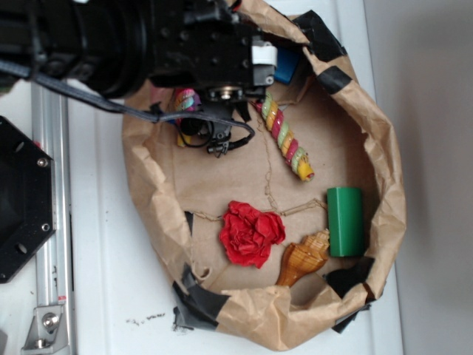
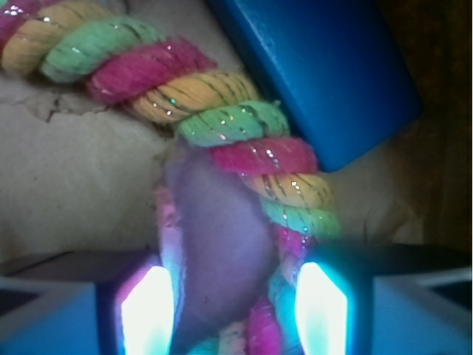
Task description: Grab the multicolored rope.
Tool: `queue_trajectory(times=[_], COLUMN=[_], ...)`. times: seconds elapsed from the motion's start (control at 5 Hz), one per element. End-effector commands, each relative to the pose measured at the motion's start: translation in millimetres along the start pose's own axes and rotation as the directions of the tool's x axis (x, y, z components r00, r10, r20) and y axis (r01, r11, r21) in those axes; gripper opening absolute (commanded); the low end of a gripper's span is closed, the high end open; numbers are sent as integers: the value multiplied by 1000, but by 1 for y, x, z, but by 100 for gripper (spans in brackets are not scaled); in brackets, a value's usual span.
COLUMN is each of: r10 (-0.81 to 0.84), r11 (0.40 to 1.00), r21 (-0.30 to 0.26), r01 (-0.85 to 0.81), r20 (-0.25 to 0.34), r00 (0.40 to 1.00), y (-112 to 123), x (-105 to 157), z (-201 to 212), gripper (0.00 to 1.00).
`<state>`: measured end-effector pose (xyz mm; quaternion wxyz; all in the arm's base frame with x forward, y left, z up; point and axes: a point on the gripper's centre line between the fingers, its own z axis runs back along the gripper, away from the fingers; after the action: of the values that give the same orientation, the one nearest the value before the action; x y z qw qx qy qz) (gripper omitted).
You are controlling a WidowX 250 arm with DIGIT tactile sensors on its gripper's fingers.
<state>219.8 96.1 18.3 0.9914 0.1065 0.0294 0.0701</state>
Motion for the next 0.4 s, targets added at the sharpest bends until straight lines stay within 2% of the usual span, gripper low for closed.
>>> queue_trajectory(times=[0.0,0.2], r10=[-73,-80], r11=[995,995], r21=[-59,-42], r01=[83,87], r20=[155,150], r00=[985,985], y=[7,6], x=[-7,2], z=[51,52], gripper=[0,0])
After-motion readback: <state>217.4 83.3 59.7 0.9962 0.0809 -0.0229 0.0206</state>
